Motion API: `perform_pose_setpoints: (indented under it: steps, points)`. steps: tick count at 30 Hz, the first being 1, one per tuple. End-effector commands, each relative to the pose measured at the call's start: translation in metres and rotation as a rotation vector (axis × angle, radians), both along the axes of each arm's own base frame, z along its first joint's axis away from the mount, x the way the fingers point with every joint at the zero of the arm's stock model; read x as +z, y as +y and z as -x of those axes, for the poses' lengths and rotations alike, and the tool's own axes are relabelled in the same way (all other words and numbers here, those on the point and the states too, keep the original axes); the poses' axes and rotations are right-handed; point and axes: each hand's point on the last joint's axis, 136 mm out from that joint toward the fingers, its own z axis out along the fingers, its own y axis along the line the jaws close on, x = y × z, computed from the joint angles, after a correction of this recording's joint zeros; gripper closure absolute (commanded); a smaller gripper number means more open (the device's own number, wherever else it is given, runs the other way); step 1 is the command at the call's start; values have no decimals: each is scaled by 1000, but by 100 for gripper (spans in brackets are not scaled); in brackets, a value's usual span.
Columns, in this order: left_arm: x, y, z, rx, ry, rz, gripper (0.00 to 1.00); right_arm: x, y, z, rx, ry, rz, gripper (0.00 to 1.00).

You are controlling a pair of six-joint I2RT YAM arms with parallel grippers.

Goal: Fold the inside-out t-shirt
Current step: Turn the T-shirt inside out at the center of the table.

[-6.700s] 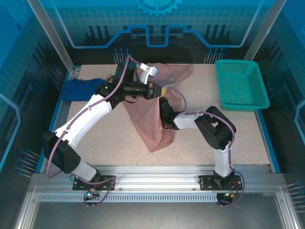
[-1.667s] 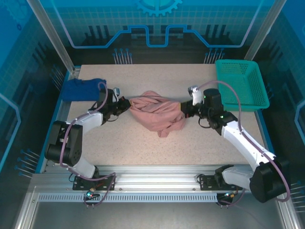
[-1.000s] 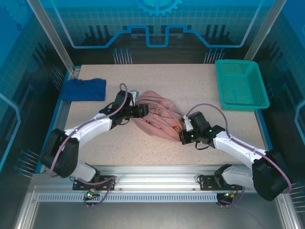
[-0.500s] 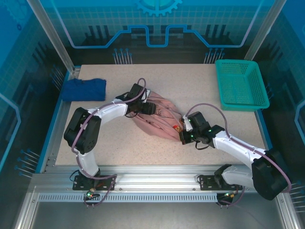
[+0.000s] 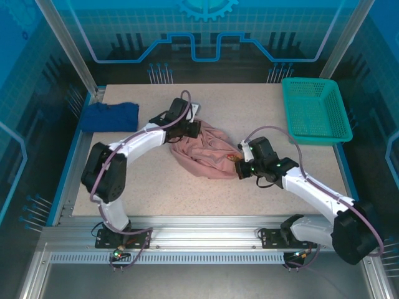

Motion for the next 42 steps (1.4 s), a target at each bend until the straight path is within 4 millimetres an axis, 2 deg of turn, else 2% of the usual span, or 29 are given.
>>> perform_pose_setpoints:
  steps: [1, 5, 8, 11, 14, 18, 21, 22, 24, 26, 29, 32, 35, 40, 42]
  points:
    - [124, 6, 14, -10, -259, 187, 100, 40, -4, -15, 9, -140, 4, 100]
    - [188, 19, 42, -17, -376, 336, 100, 61, -3, -25, 13, -224, -11, 100]
    - [222, 32, 53, -8, -436, 393, 100, 68, 2, -29, 28, -254, -37, 100]
    - [242, 46, 54, 14, -480, 419, 100, 70, 11, -30, 58, -260, -68, 100]
    - [253, 54, 50, 30, -482, 443, 100, 65, 19, -31, 79, -238, -91, 100]
    - [258, 49, 47, 3, -468, 469, 100, 45, 40, -22, 148, -142, -138, 100]
    - [249, 40, 48, -42, -433, 491, 100, 28, 61, -5, 266, -80, -111, 88]
    - [245, 37, 50, -61, -423, 496, 100, 31, 66, -1, 309, -91, -103, 82]
    - [237, 32, 53, -90, -405, 505, 100, 49, 67, -3, 337, -161, -110, 71]
    - [231, 30, 57, -108, -392, 510, 100, 76, 64, -11, 329, -266, -132, 60]
    - [224, 30, 60, -114, -382, 512, 100, 98, 59, -34, 283, -361, -134, 53]
    - [222, 29, 62, -121, -372, 516, 100, 103, 59, -59, 258, -403, -75, 44]
    - [220, 29, 62, -123, -364, 516, 100, 103, 67, -78, 260, -424, -63, 39]
    - [218, 29, 63, -122, -363, 510, 100, 95, 92, -98, 302, -397, -125, 37]
    - [216, 29, 63, -122, -362, 506, 100, 90, 98, -108, 299, -384, -132, 40]
